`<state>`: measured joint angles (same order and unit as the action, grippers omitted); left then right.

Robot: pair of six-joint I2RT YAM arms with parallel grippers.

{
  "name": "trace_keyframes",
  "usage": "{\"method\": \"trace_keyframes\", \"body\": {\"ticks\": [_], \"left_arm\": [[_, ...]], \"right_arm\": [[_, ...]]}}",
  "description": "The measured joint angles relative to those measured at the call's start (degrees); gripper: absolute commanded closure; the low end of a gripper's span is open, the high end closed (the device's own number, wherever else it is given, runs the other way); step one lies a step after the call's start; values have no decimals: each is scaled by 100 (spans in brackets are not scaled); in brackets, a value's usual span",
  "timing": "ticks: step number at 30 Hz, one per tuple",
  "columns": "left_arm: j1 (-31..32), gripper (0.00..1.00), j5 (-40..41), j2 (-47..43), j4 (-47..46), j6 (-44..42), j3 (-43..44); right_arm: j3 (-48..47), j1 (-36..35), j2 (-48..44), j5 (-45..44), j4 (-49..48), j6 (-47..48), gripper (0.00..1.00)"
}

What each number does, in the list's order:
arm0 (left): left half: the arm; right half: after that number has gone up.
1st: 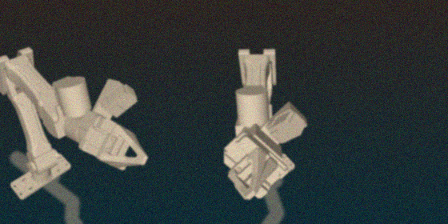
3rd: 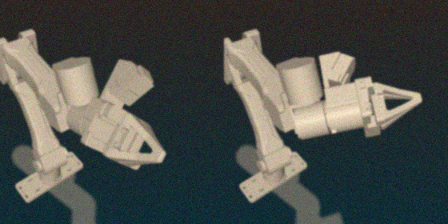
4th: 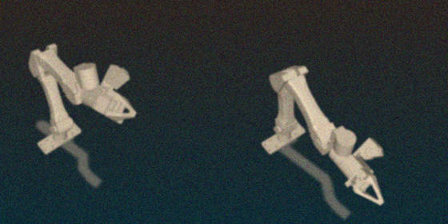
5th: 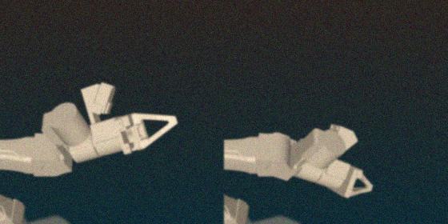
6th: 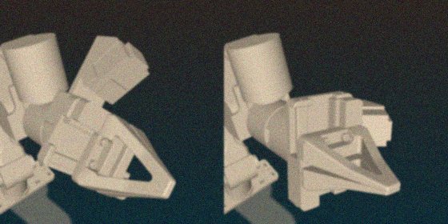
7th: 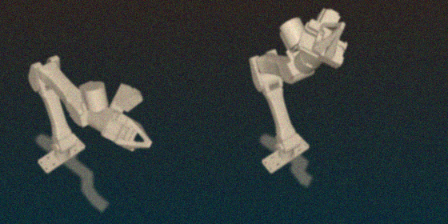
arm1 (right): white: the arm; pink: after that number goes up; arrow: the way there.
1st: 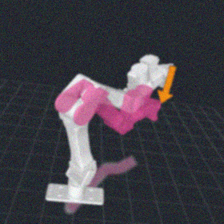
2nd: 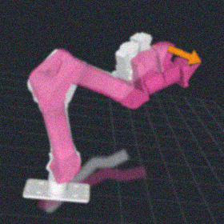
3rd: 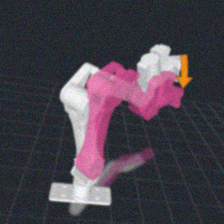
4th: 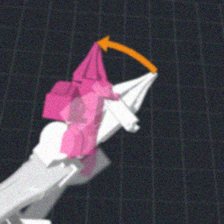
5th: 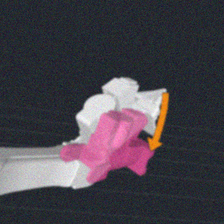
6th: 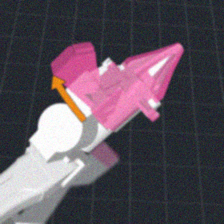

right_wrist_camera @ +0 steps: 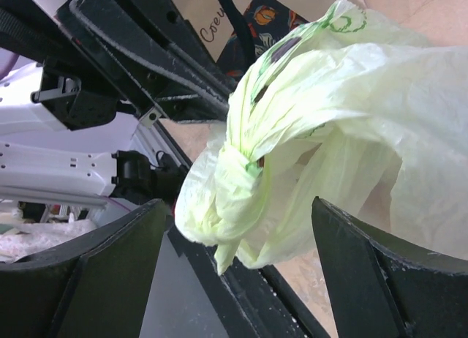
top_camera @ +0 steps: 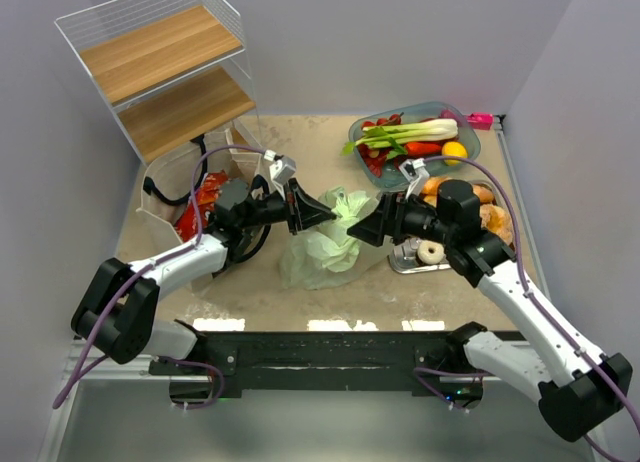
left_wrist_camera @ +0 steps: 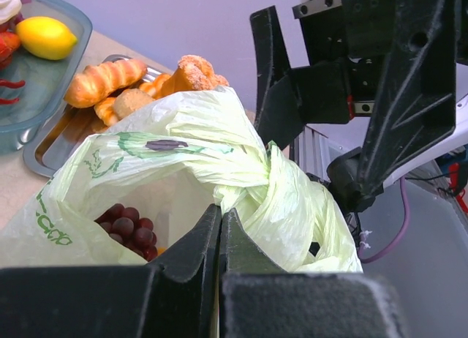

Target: Place the mixed food into the grocery bags and tie them

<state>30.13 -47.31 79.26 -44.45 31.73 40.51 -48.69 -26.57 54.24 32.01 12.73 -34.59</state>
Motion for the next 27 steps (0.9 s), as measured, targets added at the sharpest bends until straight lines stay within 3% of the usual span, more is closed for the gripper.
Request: {"method": "trace_keyframes", "body": {"ticks": [5,8,27], "left_arm": [[0,100,26,0,81,-85,55],[0,100,48,0,177,-129,87],[0,100,129,0,422,-245,219]], "right_arm": [[9,0,-192,74,177,173,38],[90,-4,-205,238,157,212,43],[474,-166,-92,619,-219,225,59]]}}
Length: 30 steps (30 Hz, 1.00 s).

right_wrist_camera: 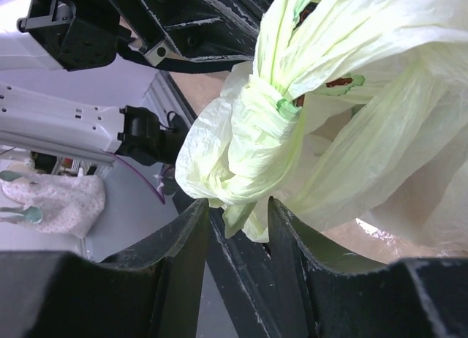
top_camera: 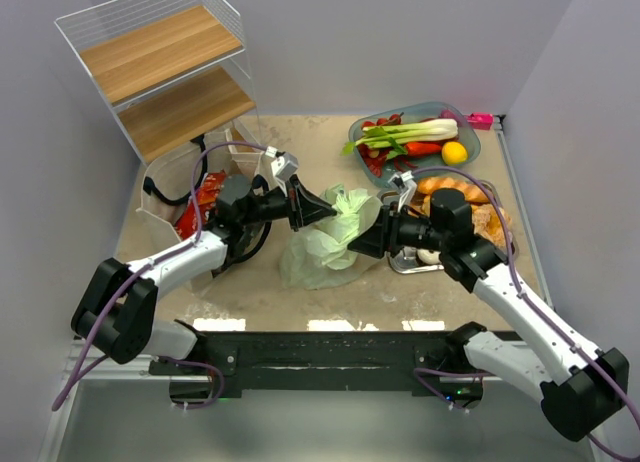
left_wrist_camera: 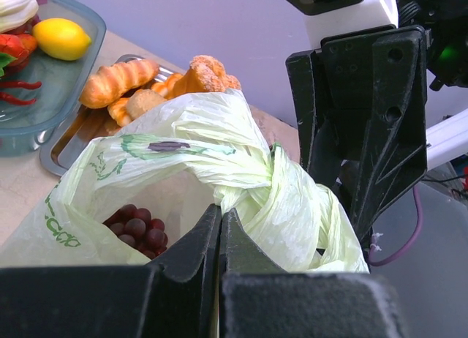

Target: Place the mixed food into the grocery bags and tie them

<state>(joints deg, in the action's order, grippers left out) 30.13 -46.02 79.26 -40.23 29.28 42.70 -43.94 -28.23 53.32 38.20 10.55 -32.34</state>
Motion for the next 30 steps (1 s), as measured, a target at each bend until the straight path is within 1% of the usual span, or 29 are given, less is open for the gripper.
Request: {"method": "trace_keyframes", "body": {"ticks": [3,4,5,6,8,9,10,11,17,20,23,27,30], "left_arm": [[0,100,7,0,68,-31,26],[0,100,9,0,83,-37,28],[0,100,13,0,96,-39,28],[0,100,22,0,105,-39,28],[0,100,33,0,116,-39,28],[0,100,46,0,131,-39,33],[0,100,59,0,146,-42,42],[0,100,96,0,188,-46,61],[-66,100,638,-57,315,-57,131],[-144,100,901,-57,570,-90,304],[-240,100,1113,-57,817,-144,505],[-391,100,1534,-52,1357,-354,903],[-396,100,1860,-42,1845,-564,1237]], "right_arm": [[22,-24,55,20,-166,0,60],[26,-26,74,26,-205,0,66],[26,-28,101,31,-236,2,70],[33,-33,116,26,-260,2,78],[50,-35,138,28,-291,28,88],[70,-37,140,28,-291,15,95],[85,-37,138,24,-293,26,99],[105,-37,138,17,-286,35,100],[125,-37,50,-234,-46,127,100],[120,-37,-168,-654,212,190,100],[74,-37,-468,-1335,560,236,100],[-81,-48,-876,-2833,1084,223,100],[-85,-59,-1038,-3613,1292,116,100]]}}
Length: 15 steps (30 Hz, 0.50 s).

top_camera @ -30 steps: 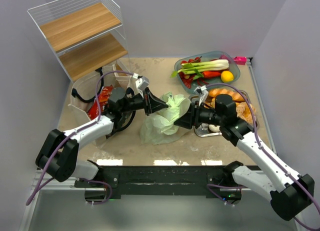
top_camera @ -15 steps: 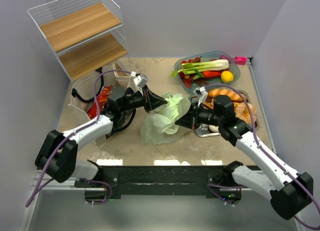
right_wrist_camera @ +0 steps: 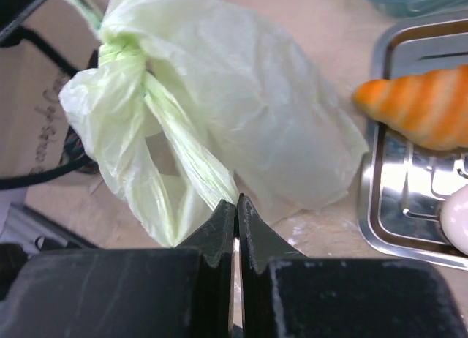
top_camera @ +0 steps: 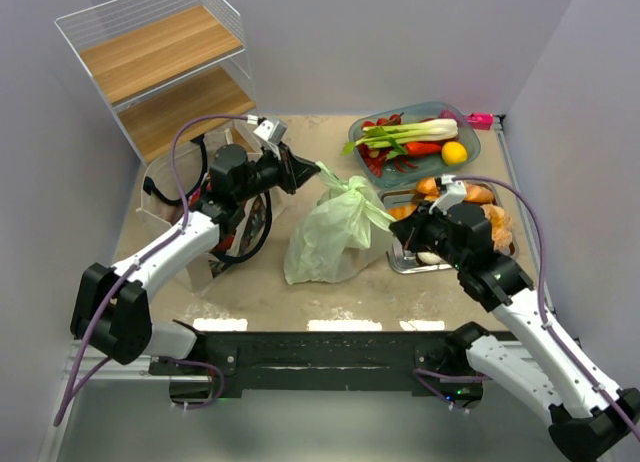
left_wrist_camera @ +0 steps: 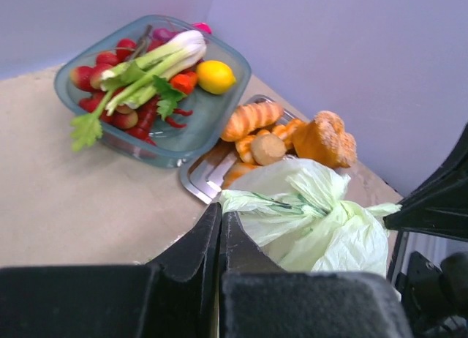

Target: Place the mixed food into the grocery bags and tie them

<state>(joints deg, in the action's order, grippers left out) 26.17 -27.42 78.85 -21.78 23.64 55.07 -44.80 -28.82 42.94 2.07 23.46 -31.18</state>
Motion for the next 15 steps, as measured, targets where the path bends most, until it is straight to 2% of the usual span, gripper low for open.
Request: {"method": "trace_keyframes", "body": {"ticks": [4,11,15], "left_arm": [[2,100,485,22,444,-149,184],[-184,100,1360,120,1145,-199,184],[-345,100,1659,122,1458,-197,184]], "right_arm": [[188,-13,-13,-560,52,-367,100],[970,-17,2,-1008,302,-1287,100],[1110,-28,-232,-1300,553,-1788,100]]}}
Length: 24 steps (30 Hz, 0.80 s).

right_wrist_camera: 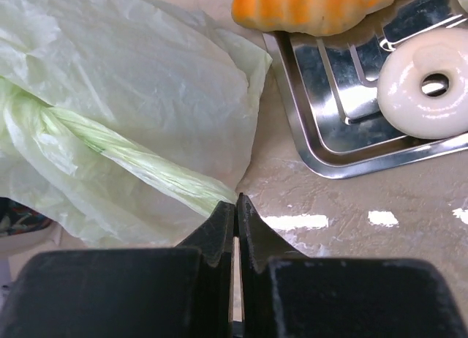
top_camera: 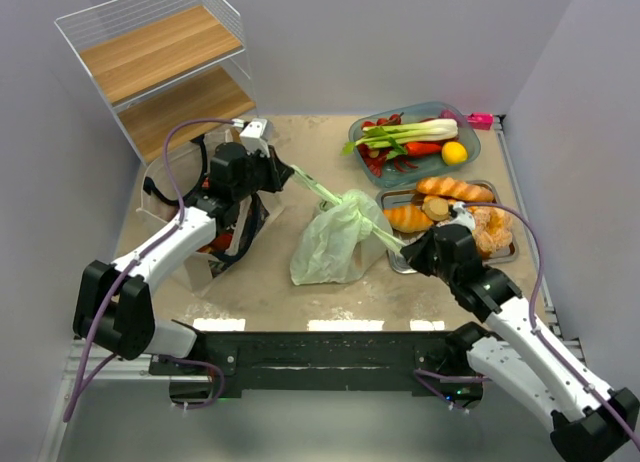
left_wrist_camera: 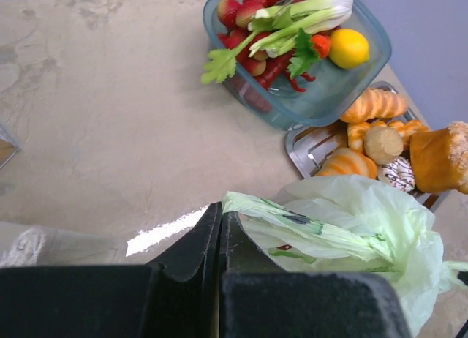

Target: Place the mixed food into the grocery bags and tie them

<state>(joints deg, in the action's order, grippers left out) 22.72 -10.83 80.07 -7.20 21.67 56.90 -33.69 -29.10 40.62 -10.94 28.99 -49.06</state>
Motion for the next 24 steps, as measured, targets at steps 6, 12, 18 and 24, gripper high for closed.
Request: {"method": "trace_keyframes", "body": {"ticks": [6,12,18,24], "left_arm": [[-37,100,256,2,275,-28,0],[-37,100,431,31,380,-136,22],[-68,100,487,50,483,-175,42],[-103,100,476,105,614,-179,175]], "right_arm": [[50,-13,-647,-308,295,-494,100],[83,-15,-695,-407,490,-835,100],[96,-24,-780,-590,603,-1106,100],[96,-42,-981,-782,758,-1427,100]]}}
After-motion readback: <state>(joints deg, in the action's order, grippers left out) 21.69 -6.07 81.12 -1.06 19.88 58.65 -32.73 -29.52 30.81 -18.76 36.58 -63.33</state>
